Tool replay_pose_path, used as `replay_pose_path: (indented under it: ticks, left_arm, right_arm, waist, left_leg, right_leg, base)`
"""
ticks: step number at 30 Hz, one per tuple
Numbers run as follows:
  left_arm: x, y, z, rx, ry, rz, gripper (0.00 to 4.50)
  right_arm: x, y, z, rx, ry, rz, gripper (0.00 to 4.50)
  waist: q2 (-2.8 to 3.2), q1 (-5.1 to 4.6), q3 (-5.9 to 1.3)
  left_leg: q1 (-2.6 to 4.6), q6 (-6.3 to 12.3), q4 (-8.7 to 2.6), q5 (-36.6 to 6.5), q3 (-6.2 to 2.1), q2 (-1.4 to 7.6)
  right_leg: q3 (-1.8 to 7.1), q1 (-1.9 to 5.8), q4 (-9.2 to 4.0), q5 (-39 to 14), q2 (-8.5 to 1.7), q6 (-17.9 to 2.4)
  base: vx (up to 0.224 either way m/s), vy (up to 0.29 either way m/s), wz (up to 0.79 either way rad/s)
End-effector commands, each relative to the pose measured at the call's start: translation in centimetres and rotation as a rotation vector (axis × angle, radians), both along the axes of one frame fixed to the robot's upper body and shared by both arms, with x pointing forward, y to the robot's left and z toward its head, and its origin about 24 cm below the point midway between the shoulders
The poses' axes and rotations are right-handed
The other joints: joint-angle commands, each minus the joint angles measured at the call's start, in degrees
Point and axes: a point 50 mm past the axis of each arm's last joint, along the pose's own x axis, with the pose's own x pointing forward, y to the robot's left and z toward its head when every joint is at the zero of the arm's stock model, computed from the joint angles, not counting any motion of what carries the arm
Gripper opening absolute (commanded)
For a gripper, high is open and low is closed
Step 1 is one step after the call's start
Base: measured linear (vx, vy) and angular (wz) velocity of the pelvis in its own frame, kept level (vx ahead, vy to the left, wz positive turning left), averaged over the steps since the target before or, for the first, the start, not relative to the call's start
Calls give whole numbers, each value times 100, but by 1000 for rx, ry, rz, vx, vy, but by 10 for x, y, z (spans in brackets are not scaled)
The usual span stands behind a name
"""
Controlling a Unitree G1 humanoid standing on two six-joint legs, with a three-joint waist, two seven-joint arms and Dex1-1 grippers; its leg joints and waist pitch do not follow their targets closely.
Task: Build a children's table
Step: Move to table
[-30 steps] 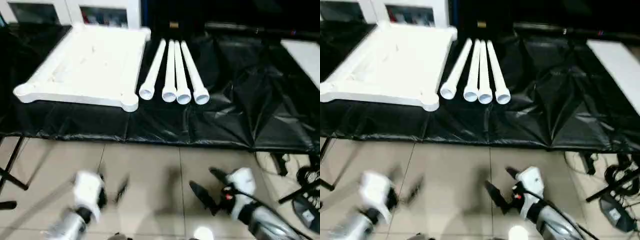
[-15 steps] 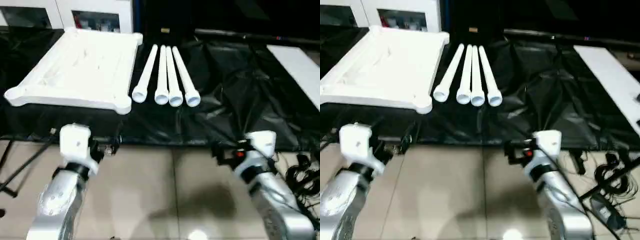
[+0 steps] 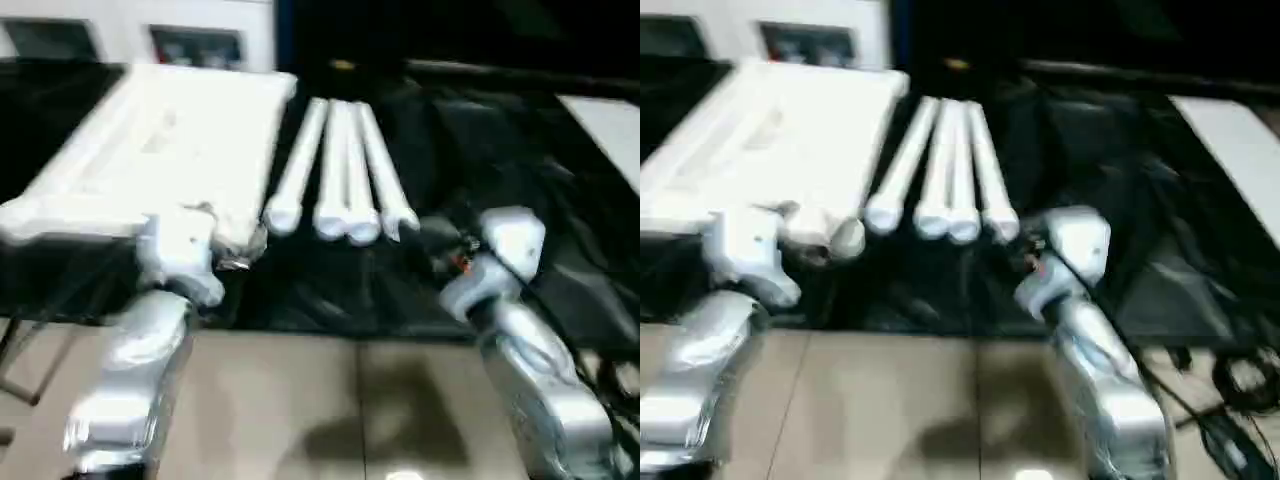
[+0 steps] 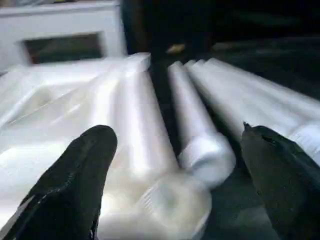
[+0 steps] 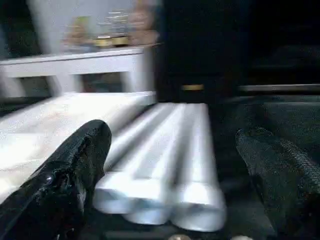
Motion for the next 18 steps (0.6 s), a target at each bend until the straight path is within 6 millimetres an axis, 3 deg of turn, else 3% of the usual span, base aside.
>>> replay_pose_path:
  ticks: [1, 2, 3, 4, 5, 6, 7, 8, 9, 10, 11, 12, 13, 14, 15, 16, 17, 18]
  left_arm:
    - [-3, -8, -6, -20, 29, -15, 449]
    - [-3, -8, -6, -19, 30, -15, 449]
    - [-2, -9, -7, -17, 32, -16, 449]
    - [-2, -10, -7, -13, 34, -18, 449]
    - [1, -10, -7, -10, 34, -19, 449]
    - [1, -10, -7, -10, 34, -19, 449]
    - [3, -10, -5, -17, 31, -17, 449]
    - [4, -10, -5, -23, 30, -17, 449]
    - [5, -10, -5, -22, 29, -16, 449]
    - [5, -10, -5, -21, 28, -16, 449]
    - [5, -10, -5, -19, 30, -15, 449]
    - [5, -10, -6, -19, 30, -14, 449]
    - [5, -10, -6, -20, 33, -13, 449]
    - [5, -11, -7, -18, 40, -10, 449]
    - [5, -11, -7, -14, 37, -7, 449]
    - [6, -11, -7, -11, 35, -5, 449]
    - [6, -10, -6, -12, 22, 7, 449]
    - [6, -10, -5, -14, 13, 16, 449]
  right_arm:
    - [0, -12, -10, -14, 46, -70, 450]
    - [-1, -13, -12, -17, 55, -68, 450]
    - [-2, -15, -14, -22, 67, -66, 450]
    - [-2, -18, -17, -28, 79, -80, 450]
    - [-4, -21, -24, -33, 119, -95, 450]
    - [-4, -21, -24, -33, 119, -95, 450]
    - [-5, -22, -28, -60, 136, -96, 450]
    - [-5, -22, -28, -76, 138, -95, 450]
    - [-5, -22, -28, -83, 135, -92, 450]
    - [-5, -21, -28, -87, 133, -90, 450]
    - [-5, -21, -28, -82, 132, -87, 450]
    - [-5, -21, -28, -82, 133, -87, 450]
    - [-4, -21, -28, -96, 146, -97, 450]
    - [-3, -19, -29, -93, 150, -77, 450]
    - [-3, -18, -29, -92, 147, -62, 450]
    - [-3, -17, -29, -91, 145, -53, 450]
    - [-3, -15, -29, -102, 142, -46, 450]
    - [-3, -15, -29, -112, 140, -42, 450]
  waist:
    - [30, 292, -203]
    - [4, 280, -190]
    - [85, 293, -160]
    - [152, 281, -90]
    - [323, 267, 32]
    - [438, 240, 61]
    - [698, 110, 150]
    - [876, -142, 119]
    - [852, -102, 30]
    - [868, -134, -19]
    - [871, -151, 4]
    - [818, -166, -4]
    - [724, -209, -44]
    - [557, -218, -33]
    - [453, -195, -75]
    - [262, 52, -163]
    - [220, 123, -239]
    - [255, 175, -275]
  left_leg:
    - [-697, 1149, 854, 167, 137, -272]
    - [-1033, 527, 1118, 394, -86, 63]
    - [-1081, 257, 1156, 481, -136, 131]
    - [-1099, 7, 1089, 636, -175, 286]
    - [-989, 26, 788, 986, -169, 431]
    - [-906, 84, 452, 1114, -159, 510]
    - [-884, 151, -225, 614, -132, 550]
    - [-610, -244, -774, -2383, -610, 976]
    - [-397, -213, -867, -3008, -778, 1154]
    - [-199, 382, -823, -2880, -825, 1123]
    - [-205, 653, -808, -2599, -798, 1070]
    - [-178, 936, -810, -2347, -755, 1037]
    - [-86, 1411, -816, -1803, -718, 945]
    - [-145, 1606, -762, -1284, -512, 770]
    - [-270, 1595, -643, -883, -343, 608]
    - [-893, 1454, 140, 14, 82, 68]
    - [-1271, 1072, 461, 1100, -138, 270]
    - [-1292, 807, 348, 1779, -194, 330]
  right_leg:
    - [1176, 1228, -1094, -902, -813, -1692]
    - [1079, 1433, -890, -861, -861, -2571]
    - [1011, 1393, -895, -685, -887, -2805]
    - [836, 1282, -1022, -564, -925, -3021]
    - [416, 1012, -1226, -1367, -793, -2754]
    - [186, 932, -1233, -1920, -575, -2402]
    - [-251, 1075, -1155, -2762, -54, -1676]
    - [-367, 772, -175, -2072, 440, -841]
    - [-291, 719, 61, -1572, 382, -572]
    - [-275, 503, 172, -642, 287, -102]
    - [-291, 481, 156, -475, 273, -45]
    - [-300, 462, 110, -343, 252, -21]
    - [-263, 397, -21, -121, 183, -14]
    - [-120, 456, -381, 80, 24, -138]
    - [27, 618, -628, 293, -130, -218]
    - [730, 1290, -1039, 243, -716, -726]
    - [933, 1575, -833, 1650, -1030, -1146]
    - [797, 1516, -589, 3278, -894, -1176]
  base:
    - [32, -22, 23]
    - [173, 40, 8]
    - [173, 40, 8]
    - [133, 45, -8]
    - [108, 53, -1]
    - [108, 53, -1]
    - [108, 114, -3]
    - [133, 132, -1]
    - [133, 132, -1]
    - [161, 87, 7]
    - [149, 61, -3]
    - [149, 61, -3]
    - [144, 29, -12]
    - [149, -16, -5]
    - [149, -16, -5]
    - [141, -74, 10]
    - [147, -50, 6]
    - [147, -50, 6]
